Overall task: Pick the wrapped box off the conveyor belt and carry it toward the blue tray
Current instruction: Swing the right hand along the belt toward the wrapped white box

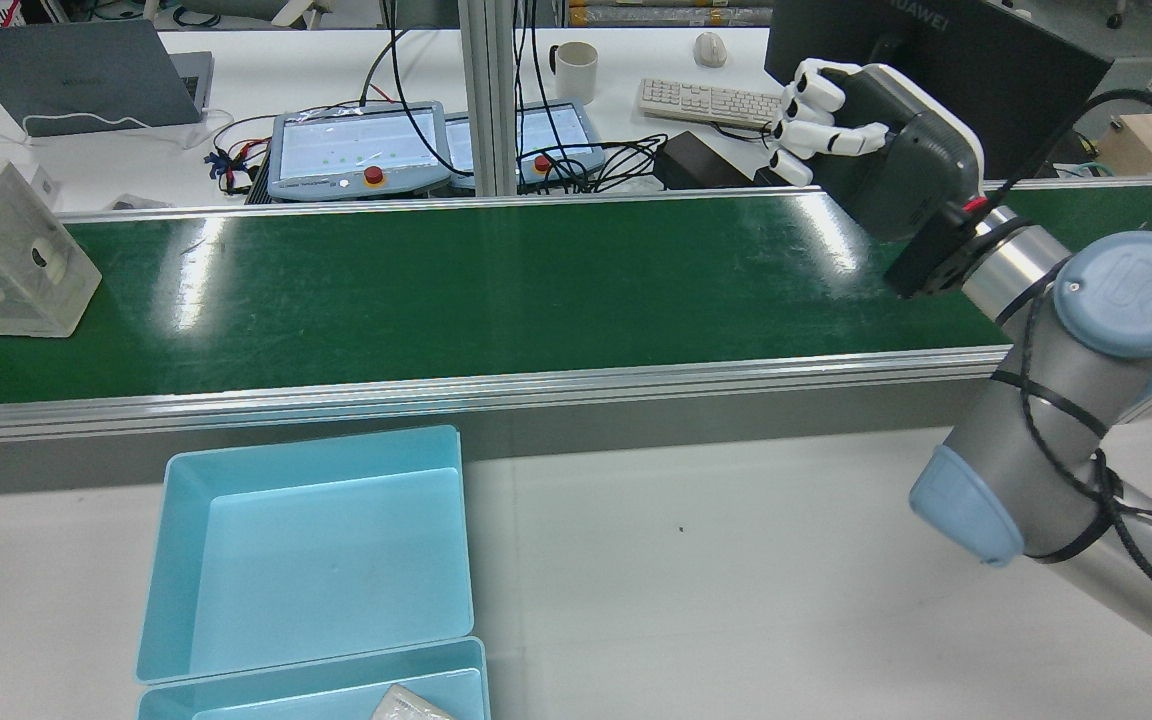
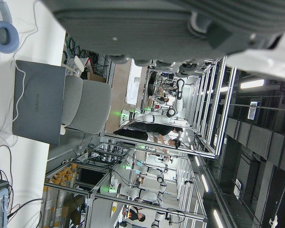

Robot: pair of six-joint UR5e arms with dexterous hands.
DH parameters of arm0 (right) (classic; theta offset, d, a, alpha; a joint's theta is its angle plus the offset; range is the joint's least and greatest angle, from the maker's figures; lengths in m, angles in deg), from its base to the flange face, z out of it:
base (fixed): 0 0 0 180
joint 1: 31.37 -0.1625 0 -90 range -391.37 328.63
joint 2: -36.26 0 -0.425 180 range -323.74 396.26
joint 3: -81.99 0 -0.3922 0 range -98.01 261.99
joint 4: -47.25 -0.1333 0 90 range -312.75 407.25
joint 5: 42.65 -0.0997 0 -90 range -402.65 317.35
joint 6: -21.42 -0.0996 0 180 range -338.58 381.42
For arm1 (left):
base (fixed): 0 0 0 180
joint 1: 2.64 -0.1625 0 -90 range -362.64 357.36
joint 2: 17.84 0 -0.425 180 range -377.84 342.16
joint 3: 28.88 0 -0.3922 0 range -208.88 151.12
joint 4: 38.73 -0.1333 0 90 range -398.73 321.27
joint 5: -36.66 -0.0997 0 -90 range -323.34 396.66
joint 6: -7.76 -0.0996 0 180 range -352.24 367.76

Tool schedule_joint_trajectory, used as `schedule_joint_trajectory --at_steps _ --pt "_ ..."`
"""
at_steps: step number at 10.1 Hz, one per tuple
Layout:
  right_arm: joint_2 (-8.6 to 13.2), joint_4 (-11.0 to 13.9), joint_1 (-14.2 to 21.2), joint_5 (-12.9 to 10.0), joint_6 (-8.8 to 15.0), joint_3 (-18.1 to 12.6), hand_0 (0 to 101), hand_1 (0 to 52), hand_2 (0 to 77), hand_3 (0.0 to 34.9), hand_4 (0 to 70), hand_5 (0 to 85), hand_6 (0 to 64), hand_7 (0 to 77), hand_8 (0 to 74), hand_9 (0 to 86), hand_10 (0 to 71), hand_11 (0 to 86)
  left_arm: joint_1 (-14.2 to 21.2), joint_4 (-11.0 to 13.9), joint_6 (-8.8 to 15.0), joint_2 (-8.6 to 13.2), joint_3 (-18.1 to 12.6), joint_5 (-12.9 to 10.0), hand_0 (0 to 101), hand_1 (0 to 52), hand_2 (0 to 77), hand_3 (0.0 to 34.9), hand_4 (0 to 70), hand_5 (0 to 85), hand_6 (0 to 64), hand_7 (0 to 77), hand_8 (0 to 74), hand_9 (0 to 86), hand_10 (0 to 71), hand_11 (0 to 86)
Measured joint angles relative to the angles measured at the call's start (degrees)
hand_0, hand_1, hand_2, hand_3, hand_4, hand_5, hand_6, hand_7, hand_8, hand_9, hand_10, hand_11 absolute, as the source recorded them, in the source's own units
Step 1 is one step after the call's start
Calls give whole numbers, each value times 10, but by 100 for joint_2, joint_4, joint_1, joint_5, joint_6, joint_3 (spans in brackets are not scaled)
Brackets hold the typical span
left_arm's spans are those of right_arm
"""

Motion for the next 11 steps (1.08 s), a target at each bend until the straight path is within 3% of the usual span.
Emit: schedule_joint_trajectory --at_steps 1,2,3,4,5,6,8,9,11 --pt "103 6 222 -256 88 43 566 267 371 8 387 704 627 698 485 654 502 627 0 0 0 0 0 0 0 0 11 0 0 5 0 5 5 0 5 5" --pt "185 12 362 -410 157 102 566 267 371 8 387 704 627 698 485 654 502 627 0 0 0 0 0 0 0 0 11 0 0 5 0 5 5 0 0 5" --pt "260 19 438 -490 204 195 583 295 398 7 311 638 605 665 305 491 311 464 0 0 0 0 0 0 0 0 11 0 0 11 0 5 5 0 5 0" --pt "366 84 475 -528 228 313 583 295 398 7 311 638 605 665 305 491 311 464 0 0 0 0 0 0 0 0 5 0 0 5 0 5 5 0 5 0" --pt "528 221 490 -532 240 467 613 333 409 6 191 425 464 491 82 311 76 284 0 0 0 0 0 0 0 0 11 0 0 11 0 5 5 0 5 0" --pt "721 416 490 -519 243 611 642 365 436 8 169 256 305 322 22 44 38 22 0 0 0 0 0 0 0 0 11 0 0 5 0 5 5 0 0 0" --pt "942 797 387 -413 241 745 662 365 436 7 180 295 305 322 22 44 38 22 0 0 0 0 0 0 0 0 11 0 0 5 0 5 5 0 5 0" --pt "987 974 282 -301 237 771 758 365 436 7 202 267 114 262 22 33 16 60 0 0 0 0 0 0 0 0 5 0 0 5 0 5 5 0 0 0" --pt "989 1109 137 -51 221 872 778 365 420 6 213 256 136 267 22 44 16 54 0 0 0 0 0 0 0 0 5 0 0 11 0 5 5 0 5 0"
